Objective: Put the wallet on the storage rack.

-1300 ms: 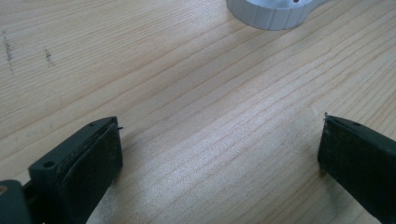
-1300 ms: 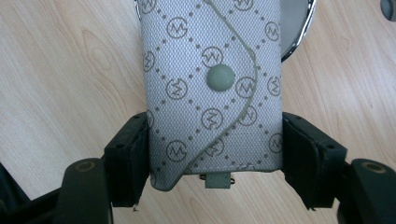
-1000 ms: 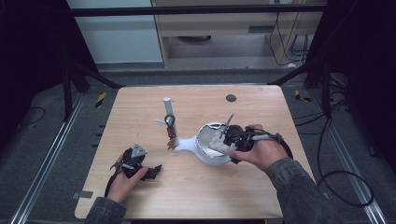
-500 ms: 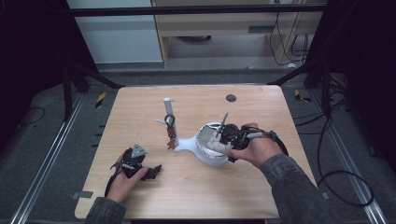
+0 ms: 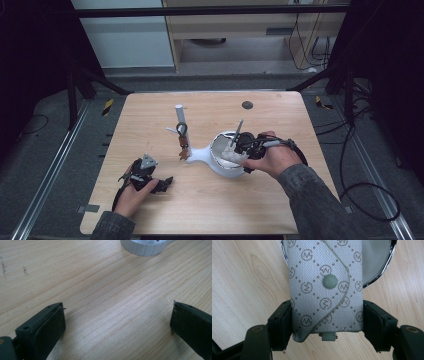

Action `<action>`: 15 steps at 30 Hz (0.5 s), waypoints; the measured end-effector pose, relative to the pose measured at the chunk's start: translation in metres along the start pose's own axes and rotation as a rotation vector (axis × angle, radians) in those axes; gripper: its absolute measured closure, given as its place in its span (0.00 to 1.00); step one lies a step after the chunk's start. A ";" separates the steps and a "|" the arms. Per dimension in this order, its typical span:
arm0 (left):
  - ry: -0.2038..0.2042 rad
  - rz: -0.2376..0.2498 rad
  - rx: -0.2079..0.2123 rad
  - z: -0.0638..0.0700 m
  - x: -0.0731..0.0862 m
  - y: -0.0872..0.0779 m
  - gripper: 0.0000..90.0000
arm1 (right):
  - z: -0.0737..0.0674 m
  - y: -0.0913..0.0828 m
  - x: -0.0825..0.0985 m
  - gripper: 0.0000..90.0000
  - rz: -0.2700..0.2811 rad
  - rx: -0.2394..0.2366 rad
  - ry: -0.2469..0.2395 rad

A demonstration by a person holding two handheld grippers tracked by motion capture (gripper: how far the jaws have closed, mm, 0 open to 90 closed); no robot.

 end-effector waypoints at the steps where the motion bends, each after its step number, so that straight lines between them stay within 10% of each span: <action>1: 0.000 0.000 0.000 0.000 0.000 0.000 0.00 | 0.000 0.000 0.000 0.34 -0.003 -0.001 -0.001; 15: 0.000 0.000 0.000 0.000 0.000 0.000 0.00 | 0.001 0.003 -0.004 0.34 -0.017 -0.003 -0.003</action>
Point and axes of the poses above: each handheld gripper's, and its own axes: y roughly forward along the jaws, x roughly out of its underside, z roughly to its right, the point moved 7 cm from there along y, roughly forward along the jaws, and after that the axes turned 10 degrees about y, right-handed, at the moved point
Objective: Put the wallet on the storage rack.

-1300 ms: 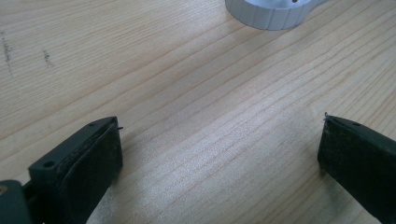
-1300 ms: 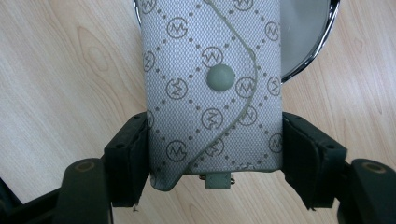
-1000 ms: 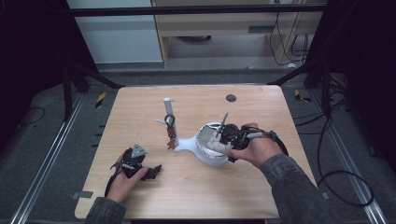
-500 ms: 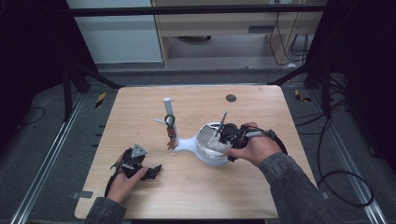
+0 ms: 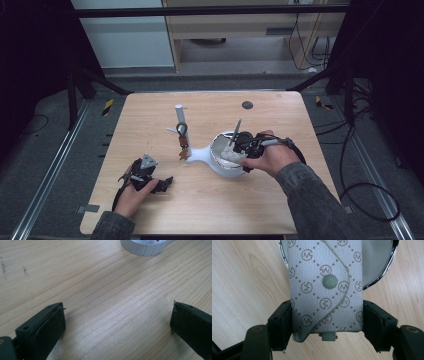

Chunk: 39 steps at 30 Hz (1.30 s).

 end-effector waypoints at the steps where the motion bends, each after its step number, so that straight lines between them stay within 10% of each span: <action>1: 0.000 0.000 0.000 0.000 0.000 0.000 0.00 | 0.000 0.001 -0.001 0.34 0.000 -0.001 -0.002; 39: 0.005 -0.001 0.004 0.001 0.000 0.000 0.00 | 0.003 0.014 -0.022 0.34 -0.031 0.014 0.000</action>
Point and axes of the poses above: each handheld gripper's, and its own axes: y roughly forward along the jaws, x roughly out of its underside, z roughly to its right, the point moved 7 cm from there along y, roughly forward along the jaws, and after that the axes turned 10 degrees about y, right-handed, at the moved point
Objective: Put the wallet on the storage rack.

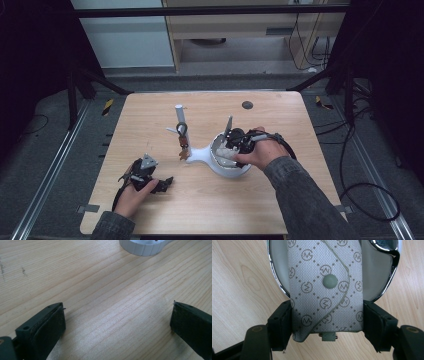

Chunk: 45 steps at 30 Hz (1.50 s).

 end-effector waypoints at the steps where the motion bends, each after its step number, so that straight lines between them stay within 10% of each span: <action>1: 0.000 0.001 0.001 0.000 0.000 0.000 0.00 | 0.000 0.000 0.000 0.34 0.000 0.000 0.000; 45: 0.003 0.002 0.004 0.001 0.000 0.000 0.00 | -0.001 0.011 -0.011 0.34 0.004 -0.003 0.008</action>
Point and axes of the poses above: each handheld gripper's, and its own axes: y roughly forward along the jaws, x roughly out of its underside, z roughly to its right, the point moved 7 cm from there along y, roughly forward along the jaws, and after that the axes turned 10 degrees about y, right-handed, at the moved point
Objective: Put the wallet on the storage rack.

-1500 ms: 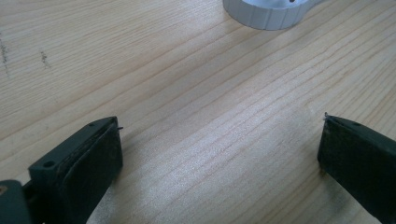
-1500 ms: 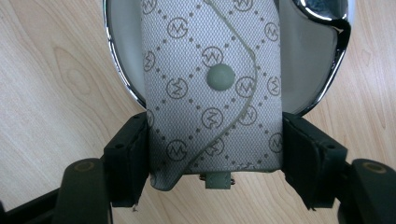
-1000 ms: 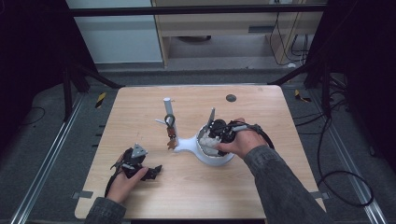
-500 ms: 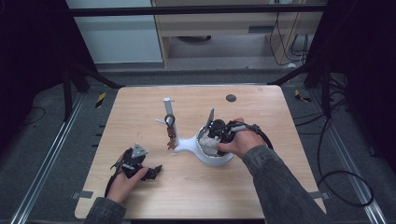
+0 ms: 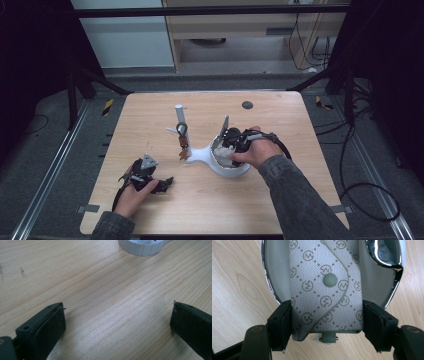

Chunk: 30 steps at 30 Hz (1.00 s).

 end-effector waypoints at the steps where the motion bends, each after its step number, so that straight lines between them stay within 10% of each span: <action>1: 0.000 0.000 0.001 0.000 0.000 0.000 0.00 | 0.000 0.000 0.000 0.34 -0.001 0.001 0.002; 30: 0.001 0.000 0.002 0.000 0.000 0.000 0.00 | -0.002 -0.007 -0.003 0.25 0.060 -0.021 0.031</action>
Point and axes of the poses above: each handheld gripper's, and its own axes: y roughly forward along the jaws, x roughly out of its underside, z roughly to its right, the point moved 7 cm from there along y, roughly forward along the jaws, and after that the axes turned 10 degrees about y, right-handed, at the moved point
